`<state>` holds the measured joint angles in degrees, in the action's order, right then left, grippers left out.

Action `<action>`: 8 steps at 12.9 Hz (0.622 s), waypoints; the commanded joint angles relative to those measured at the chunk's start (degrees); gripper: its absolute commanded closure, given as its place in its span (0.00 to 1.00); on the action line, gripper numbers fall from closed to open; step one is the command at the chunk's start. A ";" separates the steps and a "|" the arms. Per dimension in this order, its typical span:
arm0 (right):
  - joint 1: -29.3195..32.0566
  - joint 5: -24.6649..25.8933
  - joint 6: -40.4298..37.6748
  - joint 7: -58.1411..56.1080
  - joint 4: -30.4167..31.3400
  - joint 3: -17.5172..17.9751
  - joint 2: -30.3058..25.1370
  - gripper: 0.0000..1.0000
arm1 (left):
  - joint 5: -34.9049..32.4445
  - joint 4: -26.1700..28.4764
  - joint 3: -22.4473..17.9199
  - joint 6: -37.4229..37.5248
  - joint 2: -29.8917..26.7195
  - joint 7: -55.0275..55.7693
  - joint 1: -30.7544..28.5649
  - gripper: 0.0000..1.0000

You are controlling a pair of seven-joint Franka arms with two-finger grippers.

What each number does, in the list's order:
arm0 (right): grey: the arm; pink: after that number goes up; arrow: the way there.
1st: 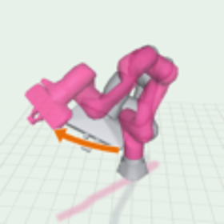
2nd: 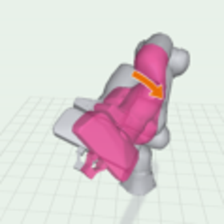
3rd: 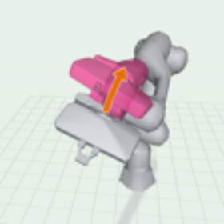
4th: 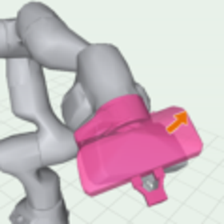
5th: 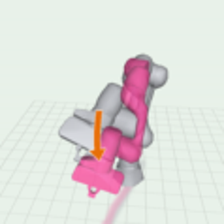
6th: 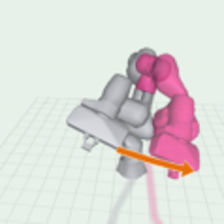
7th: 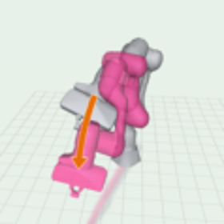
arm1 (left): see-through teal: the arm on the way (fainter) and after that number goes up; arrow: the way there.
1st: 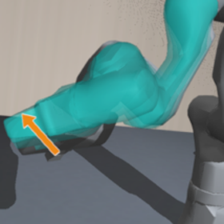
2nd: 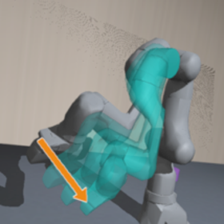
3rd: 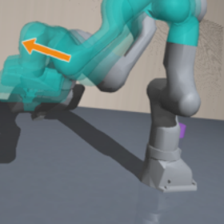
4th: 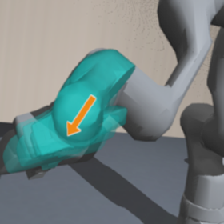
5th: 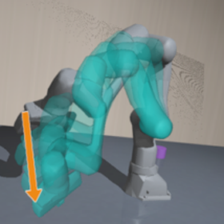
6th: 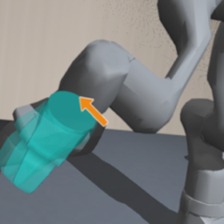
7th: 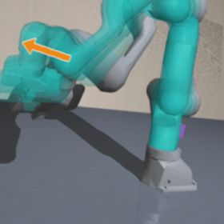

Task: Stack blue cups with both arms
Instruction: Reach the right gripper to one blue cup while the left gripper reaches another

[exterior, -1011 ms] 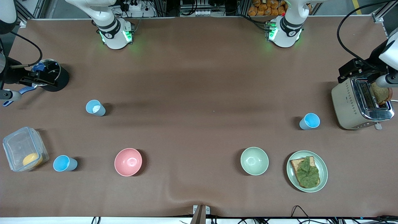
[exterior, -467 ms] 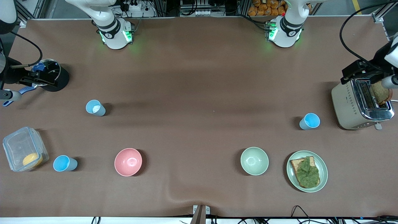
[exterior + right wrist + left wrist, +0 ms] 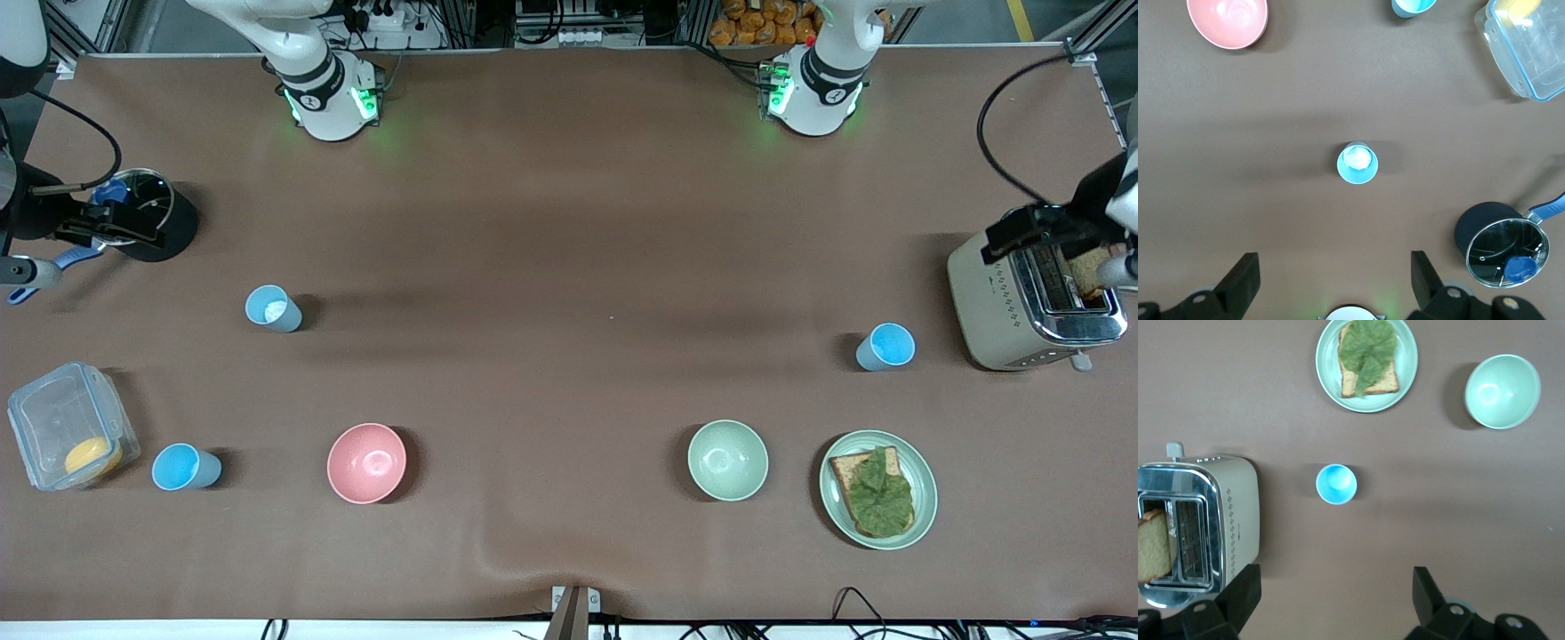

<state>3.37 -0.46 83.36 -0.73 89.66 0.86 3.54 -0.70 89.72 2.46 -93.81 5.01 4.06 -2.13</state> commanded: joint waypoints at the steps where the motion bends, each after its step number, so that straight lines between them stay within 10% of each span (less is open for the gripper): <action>1: 1.28 -0.68 -0.92 0.55 -1.07 0.90 0.51 0.00 | -1.23 7.72 0.09 -8.46 0.35 -0.90 -1.02 0.00; 8: 3.73 -0.51 -0.92 -0.59 0.42 0.63 4.80 0.00 | -2.29 30.04 0.27 -40.28 5.01 -1.34 -5.25 0.00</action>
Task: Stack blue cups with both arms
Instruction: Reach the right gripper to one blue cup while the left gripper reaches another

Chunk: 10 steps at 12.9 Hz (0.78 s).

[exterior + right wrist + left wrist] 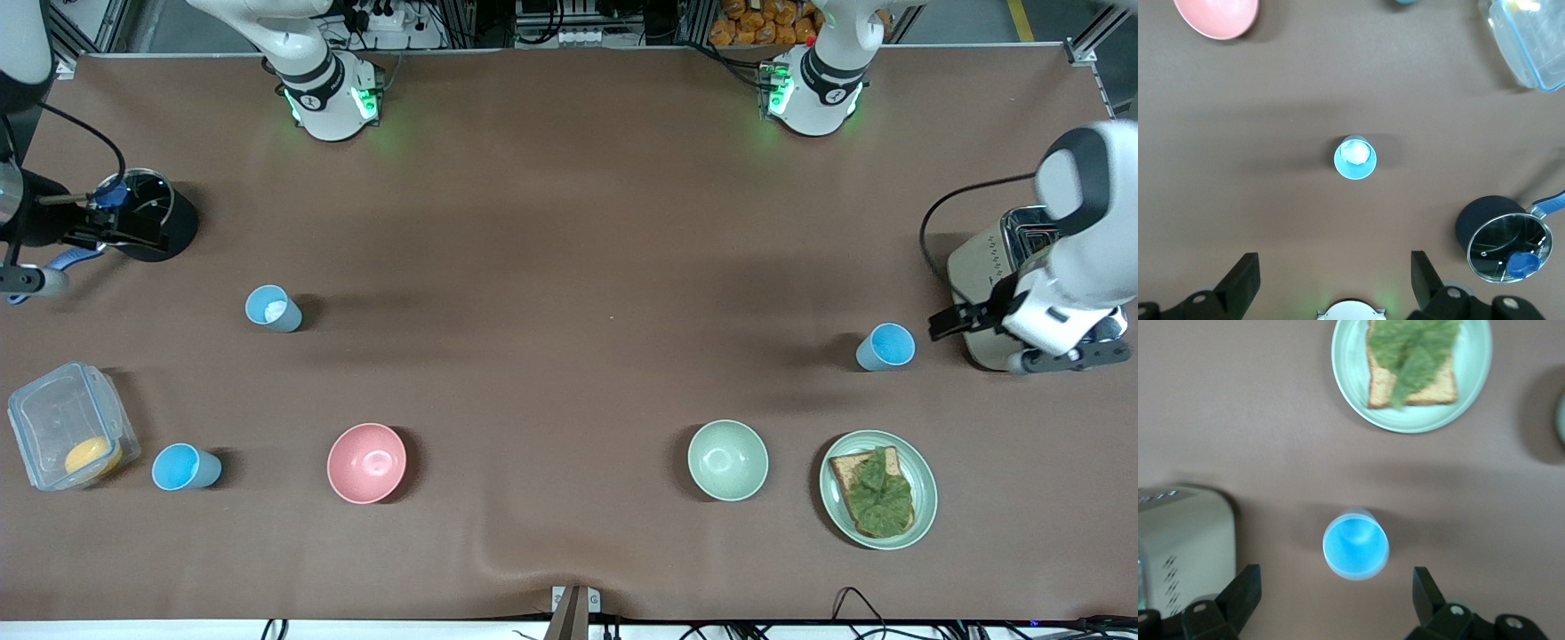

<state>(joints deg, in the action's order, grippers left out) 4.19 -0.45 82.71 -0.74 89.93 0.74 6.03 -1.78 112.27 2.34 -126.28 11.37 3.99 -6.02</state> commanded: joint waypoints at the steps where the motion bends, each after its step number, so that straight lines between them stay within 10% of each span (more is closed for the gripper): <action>1: 4.06 -0.43 0.17 -0.58 1.20 0.75 3.45 0.00 | -1.21 8.57 0.39 -9.32 -0.05 -1.27 -1.28 0.00; 8: 5.91 0.80 25.88 -1.37 22.10 0.84 4.43 0.00 | -1.12 7.79 0.39 -10.39 7.25 -0.48 -2.42 0.01; 10: 6.26 0.80 32.74 -4.87 27.21 0.76 4.60 0.00 | -1.12 7.70 0.47 -10.47 8.31 -0.48 -2.77 0.17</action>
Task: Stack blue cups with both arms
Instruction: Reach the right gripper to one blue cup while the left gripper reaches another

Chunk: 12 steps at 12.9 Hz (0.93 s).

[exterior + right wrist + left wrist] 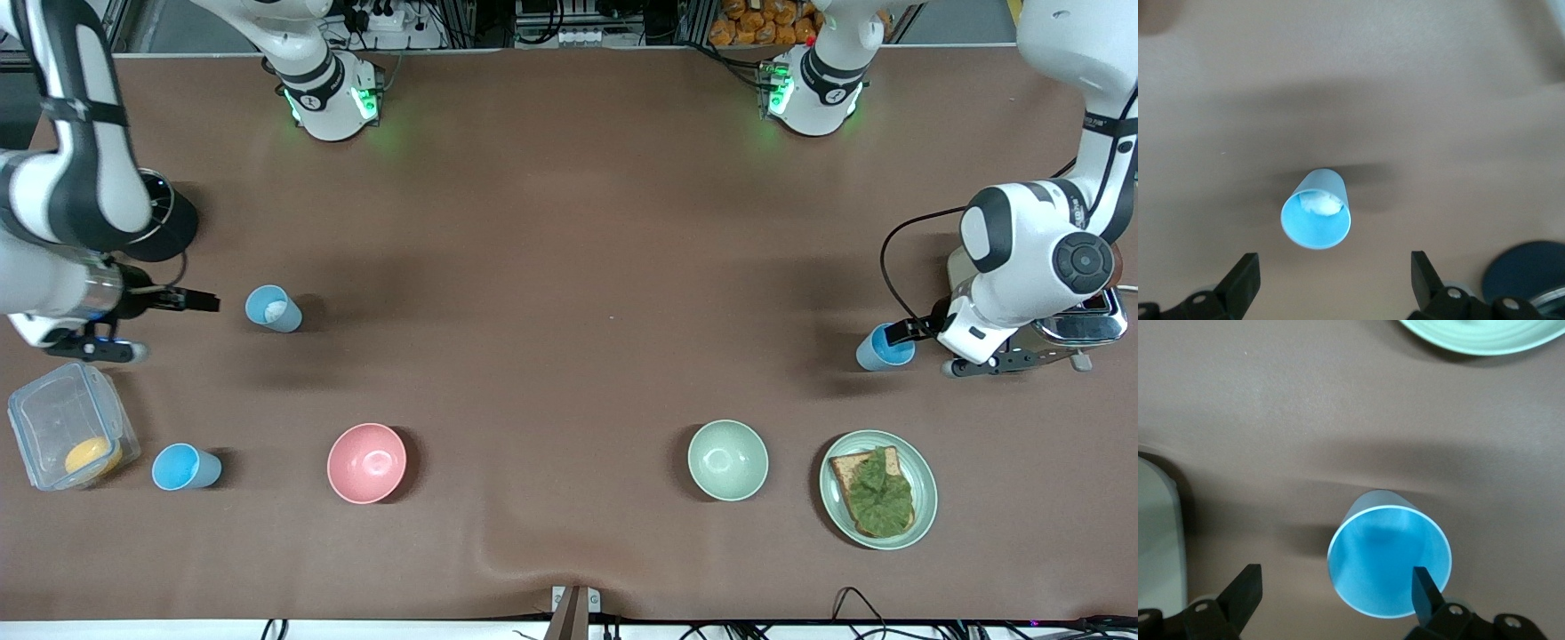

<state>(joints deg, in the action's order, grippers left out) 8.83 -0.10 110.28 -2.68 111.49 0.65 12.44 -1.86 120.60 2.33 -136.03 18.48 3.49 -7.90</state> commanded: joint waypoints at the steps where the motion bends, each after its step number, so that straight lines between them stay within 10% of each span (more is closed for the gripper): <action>1: 2.24 0.45 8.34 -4.25 8.01 0.85 -1.71 0.00 | -1.04 -0.63 0.57 -0.73 1.65 0.03 -1.32 0.26; 4: 2.33 0.62 12.41 -6.28 11.29 0.85 -0.49 0.00 | 0.00 -1.24 0.74 -0.73 2.09 0.03 -1.59 1.00; 12: 3.91 2.38 16.10 -9.27 11.20 0.85 5.67 0.00 | 10.03 -8.60 0.83 5.13 1.48 1.88 -1.50 1.00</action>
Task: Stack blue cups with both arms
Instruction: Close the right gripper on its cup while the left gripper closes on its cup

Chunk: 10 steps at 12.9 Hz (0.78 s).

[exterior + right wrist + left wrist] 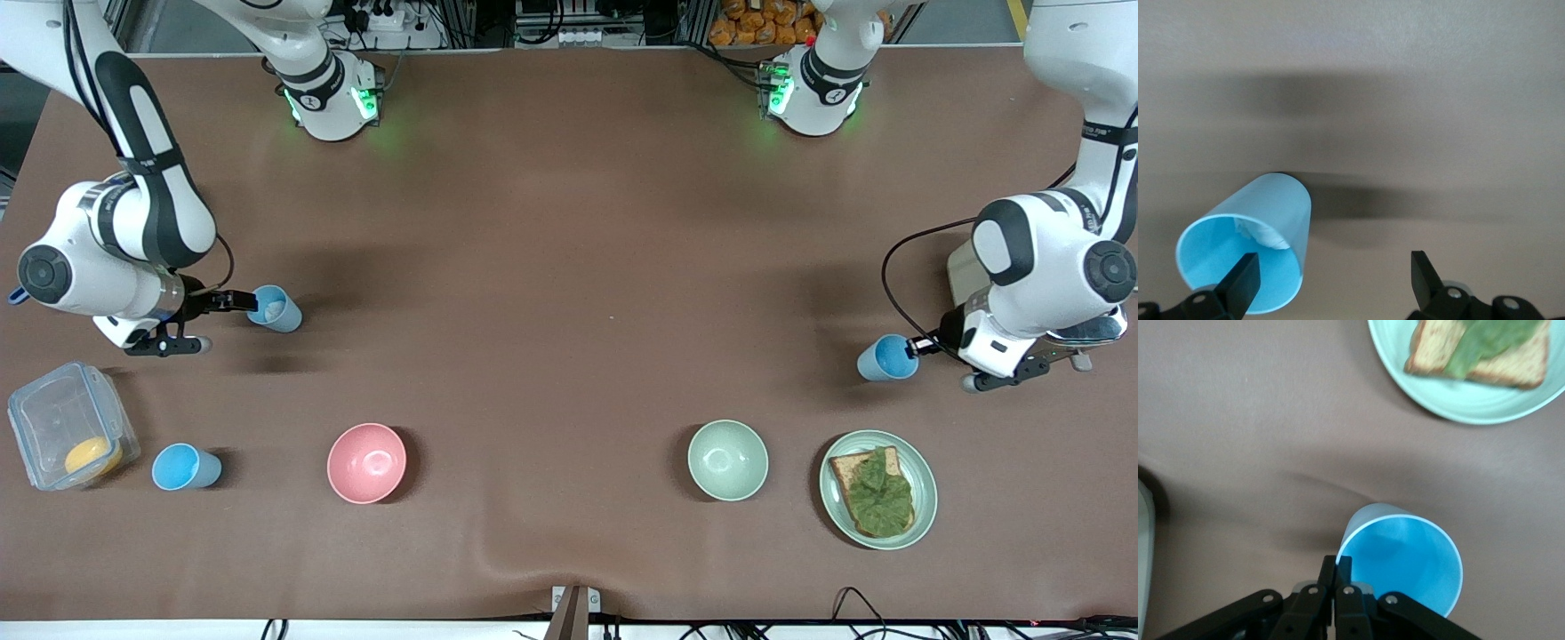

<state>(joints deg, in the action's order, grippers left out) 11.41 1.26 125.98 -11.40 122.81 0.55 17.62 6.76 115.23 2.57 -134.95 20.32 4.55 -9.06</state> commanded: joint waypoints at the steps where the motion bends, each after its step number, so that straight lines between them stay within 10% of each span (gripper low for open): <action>1: 1.24 1.03 0.40 -0.47 -0.11 0.95 1.18 0.00 | 1.42 -5.17 0.59 6.17 -0.54 0.90 -0.17 1.00; 6: 1.07 0.59 -1.35 0.06 -0.02 1.04 1.89 0.98 | 0.28 -10.44 0.59 10.23 -0.45 3.96 2.64 1.00; 10: 1.07 0.06 -3.46 0.32 -0.29 1.21 1.89 1.00 | -1.04 -15.29 0.77 14.89 -0.36 8.19 4.49 1.00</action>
<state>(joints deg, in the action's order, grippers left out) 11.43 0.57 122.88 -11.53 122.46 1.10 19.35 6.86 101.47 3.31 -121.99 19.99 10.82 -4.91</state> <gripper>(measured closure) 0.925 0.978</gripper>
